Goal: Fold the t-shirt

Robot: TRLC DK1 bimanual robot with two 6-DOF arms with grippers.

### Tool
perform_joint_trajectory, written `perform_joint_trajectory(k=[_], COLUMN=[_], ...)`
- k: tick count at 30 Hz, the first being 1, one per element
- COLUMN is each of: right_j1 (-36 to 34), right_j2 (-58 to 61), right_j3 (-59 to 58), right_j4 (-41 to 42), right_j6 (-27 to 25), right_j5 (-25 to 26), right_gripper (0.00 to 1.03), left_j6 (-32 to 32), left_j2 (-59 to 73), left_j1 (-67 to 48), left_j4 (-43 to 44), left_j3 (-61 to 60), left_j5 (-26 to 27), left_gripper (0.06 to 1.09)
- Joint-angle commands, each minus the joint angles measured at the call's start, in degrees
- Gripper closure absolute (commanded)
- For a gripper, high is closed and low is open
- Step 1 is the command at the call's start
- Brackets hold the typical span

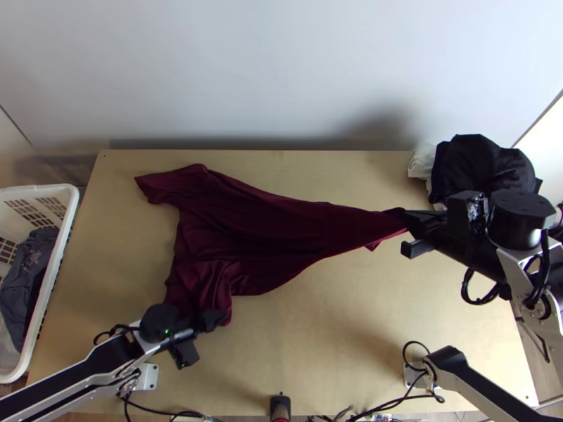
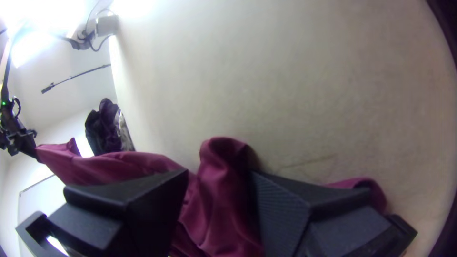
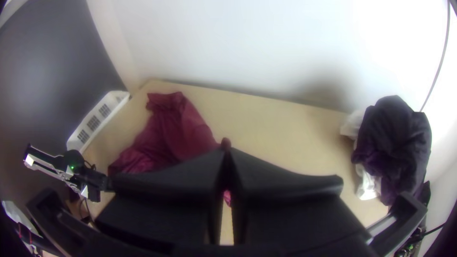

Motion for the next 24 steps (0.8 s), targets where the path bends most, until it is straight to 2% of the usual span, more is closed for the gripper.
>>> perform_joint_trajectory(k=[1, 2, 3, 4, 7, 10, 13, 16, 18, 20, 24], right_j1=[0.13, 0.21, 0.30, 0.30, 0.30, -0.31, -1.63, -2.95, -3.74, -5.06, -9.37], right_j2=[-0.63, -0.45, -0.28, -0.10, 0.34, 0.34, 0.43, 1.22, 2.19, 4.47, 11.94], right_j3=[-0.62, -0.62, -0.62, -0.62, -0.62, -1.06, -2.11, -2.20, -0.88, 2.28, 14.06], right_j4=[-0.11, 0.07, 0.25, 0.42, 0.60, 0.60, 1.30, 3.23, 4.99, 6.31, 7.28], right_j6=[0.47, 0.47, 0.47, 0.47, 0.11, -0.59, -1.82, -2.43, -2.61, -2.61, -1.56], right_j5=[-0.06, -0.06, -0.06, 0.02, 0.02, 0.11, 0.11, 0.02, 0.02, 0.02, -0.06], right_gripper=[1.00, 1.00, 1.00, 1.00, 1.00, 1.00, 1.00, 1.00, 1.00, 1.00, 1.00], left_j6=[1.62, 1.80, 2.15, 3.47, 3.38, -3.56, -9.80, -17.71, -22.37, -25.27, -32.83], left_j2=[13.59, 13.94, 13.85, 13.50, 7.97, -0.56, -3.28, -3.72, -3.20, -2.58, 1.99], left_j1=[5.54, 5.89, 6.07, 6.07, 4.49, -1.05, -3.07, -3.42, -2.89, 0.09, 15.03], left_j4=[19.90, 19.90, 19.64, 19.11, 16.12, 9.00, 9.88, 13.31, 13.13, 12.16, 11.73], left_j3=[1.40, 1.84, 1.75, 1.57, 1.93, 7.20, 13.70, 21.35, 28.03, 35.15, 46.49], left_j5=[-0.10, -0.19, -1.42, -1.60, -2.48, -2.57, -3.71, -9.95, -16.80, -18.03, -17.51], left_gripper=[0.47, 0.48, 0.71, 1.07, 1.05, 1.05, 1.05, 1.05, 1.05, 1.05, 1.05])
